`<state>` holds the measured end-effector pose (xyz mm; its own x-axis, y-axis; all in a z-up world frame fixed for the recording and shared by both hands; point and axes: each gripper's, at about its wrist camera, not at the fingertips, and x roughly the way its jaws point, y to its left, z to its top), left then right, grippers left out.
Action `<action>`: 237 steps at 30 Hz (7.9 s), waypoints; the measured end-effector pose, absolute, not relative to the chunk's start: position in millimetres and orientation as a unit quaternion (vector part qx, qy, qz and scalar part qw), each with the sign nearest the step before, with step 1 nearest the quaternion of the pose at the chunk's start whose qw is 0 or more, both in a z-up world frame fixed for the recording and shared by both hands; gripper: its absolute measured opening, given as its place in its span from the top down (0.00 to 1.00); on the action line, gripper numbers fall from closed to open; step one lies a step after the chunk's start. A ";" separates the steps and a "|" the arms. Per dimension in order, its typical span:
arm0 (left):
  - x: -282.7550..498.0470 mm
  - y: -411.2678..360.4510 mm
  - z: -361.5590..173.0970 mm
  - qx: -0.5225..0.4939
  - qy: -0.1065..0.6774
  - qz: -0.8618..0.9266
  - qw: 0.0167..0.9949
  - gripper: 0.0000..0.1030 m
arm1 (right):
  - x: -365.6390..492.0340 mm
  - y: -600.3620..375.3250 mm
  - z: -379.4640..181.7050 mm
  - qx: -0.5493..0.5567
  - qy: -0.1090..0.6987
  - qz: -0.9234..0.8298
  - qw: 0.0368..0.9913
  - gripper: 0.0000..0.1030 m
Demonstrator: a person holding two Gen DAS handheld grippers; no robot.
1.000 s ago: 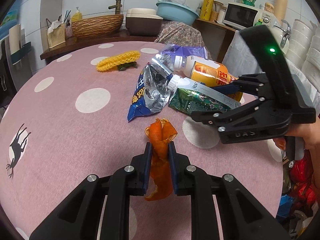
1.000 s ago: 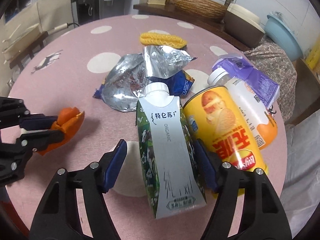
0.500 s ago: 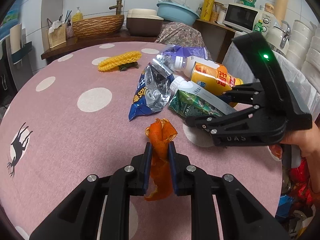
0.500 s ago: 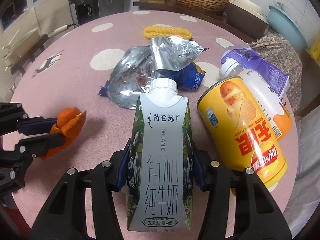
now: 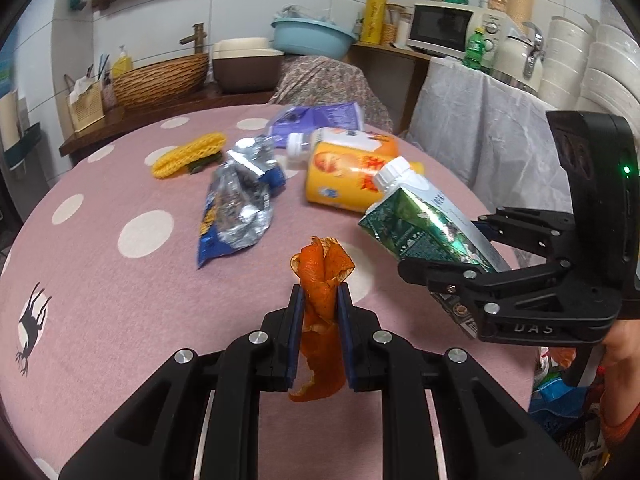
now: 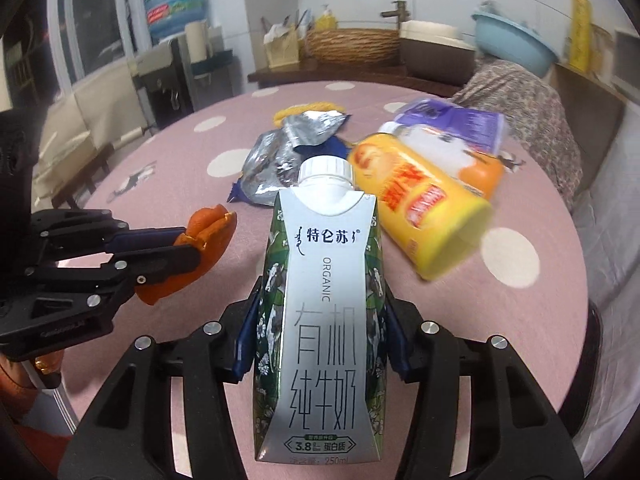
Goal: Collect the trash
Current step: 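Carry the orange peel and milk carton over the black bin, then open the left tool to drop the peel while the right tool drops the carton, then move both open tools back over the table toward the chip can, then grasp the yellow Lay's can with the right tool while the left tool grasps the chip bag, then lift the chip can and chip bag and carry them over the bin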
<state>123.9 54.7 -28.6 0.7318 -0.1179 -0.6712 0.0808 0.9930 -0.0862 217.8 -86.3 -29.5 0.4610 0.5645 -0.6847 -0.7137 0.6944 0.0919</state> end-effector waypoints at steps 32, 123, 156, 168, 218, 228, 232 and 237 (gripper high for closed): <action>296.4 -256.7 -63.4 0.086 0.459 -0.268 0.843 0.83 | 233.1 -413.6 -98.6 0.111 0.336 0.029 0.935 0.49; 142.3 69.3 -48.7 0.011 0.352 0.034 0.935 0.10 | 246.1 -119.9 -11.2 -0.167 0.300 0.334 0.878 0.18; 161.0 128.4 -42.1 -0.036 0.368 0.018 0.929 0.14 | 291.2 -3.0 -58.1 -0.459 0.316 0.261 0.789 0.32; 226.1 134.4 -41.6 -0.006 0.407 -0.001 0.913 0.41 | 261.7 -29.4 -46.3 -0.385 0.317 0.285 0.819 0.35; 209.9 -93.2 -14.6 0.004 0.361 -0.223 0.905 0.92 | 200.2 -321.7 -53.8 0.068 0.272 0.101 0.955 0.34; 278.5 -221.5 -39.3 0.051 0.422 -0.269 0.864 0.92 | 200.6 -401.0 -82.8 0.093 0.283 -0.013 0.954 0.34; 301.2 -259.5 -63.0 0.071 0.449 -0.259 0.852 0.92 | 202.7 -416.4 -96.5 0.095 0.296 -0.030 0.950 0.34; 327.6 -285.1 -88.9 0.087 0.475 -0.235 0.844 0.92 | 206.9 -433.0 -110.9 0.102 0.310 -0.036 0.944 0.34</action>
<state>327.6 -285.1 -88.9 0.4383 -0.3137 -0.8423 0.4790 0.8745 -0.0764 206.9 -433.0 -110.9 0.8049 -0.0049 -0.5934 0.1313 0.9766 0.1701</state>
